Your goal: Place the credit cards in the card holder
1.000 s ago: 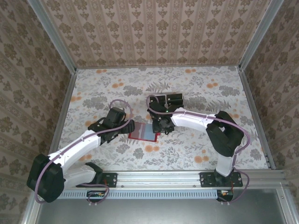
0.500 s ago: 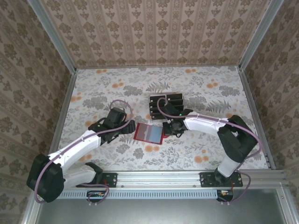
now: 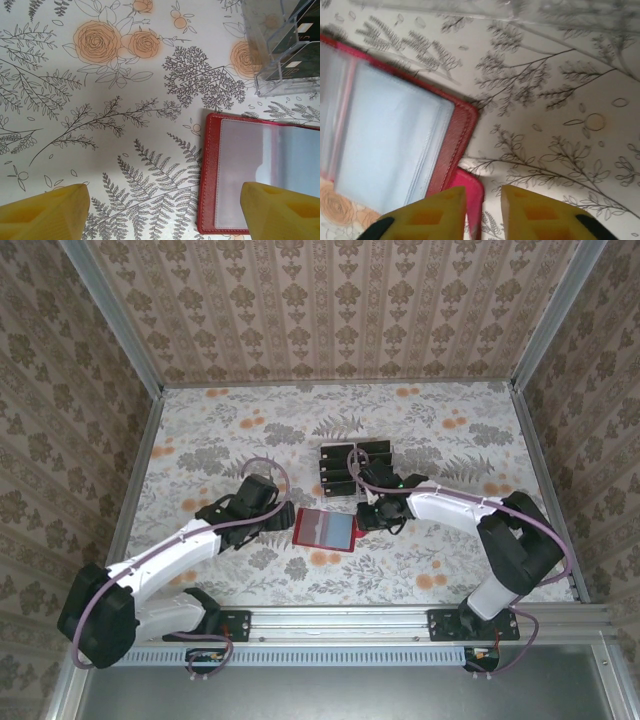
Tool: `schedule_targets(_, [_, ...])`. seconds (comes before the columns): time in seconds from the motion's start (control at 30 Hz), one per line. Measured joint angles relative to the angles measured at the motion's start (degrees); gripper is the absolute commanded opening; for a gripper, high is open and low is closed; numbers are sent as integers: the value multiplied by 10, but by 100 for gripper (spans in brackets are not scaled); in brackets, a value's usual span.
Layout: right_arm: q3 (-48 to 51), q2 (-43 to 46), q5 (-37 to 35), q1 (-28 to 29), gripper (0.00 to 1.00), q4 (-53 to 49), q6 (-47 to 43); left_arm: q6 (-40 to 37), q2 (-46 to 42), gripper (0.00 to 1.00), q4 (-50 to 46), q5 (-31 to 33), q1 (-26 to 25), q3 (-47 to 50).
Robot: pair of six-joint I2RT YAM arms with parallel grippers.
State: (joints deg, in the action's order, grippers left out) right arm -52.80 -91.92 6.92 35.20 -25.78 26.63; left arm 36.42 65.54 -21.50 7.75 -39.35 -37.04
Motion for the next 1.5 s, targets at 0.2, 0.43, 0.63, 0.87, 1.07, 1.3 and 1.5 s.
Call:
schedule_targets(0.2, [-21, 17, 6, -7, 57, -17, -12, 0, 5, 82, 0, 2, 0, 0])
schedule_targets(0.43, [-133, 57, 11, -7, 62, -52, -61, -2, 5, 100, 0, 12, 2, 0])
schedule_targets(0.63, [-248, -16, -6, 0, 61, -90, -148, -5, -9, 100, -13, 14, 41, -2])
schedule_targets(0.87, [-318, -115, -55, 28, 60, -138, -236, -17, -22, 100, -22, 3, 86, -11])
schedule_targets(1.07, [-351, -160, -91, 48, 59, -155, -285, -20, -24, 100, -24, -15, 104, -11])
schedule_targets(1.3, [-391, -211, -125, 60, 59, -167, -314, -20, -38, 100, -22, -32, 120, -9])
schedule_targets(1.5, [-429, -254, -136, 61, 61, -168, -319, -20, -39, 100, -22, -37, 125, -4])
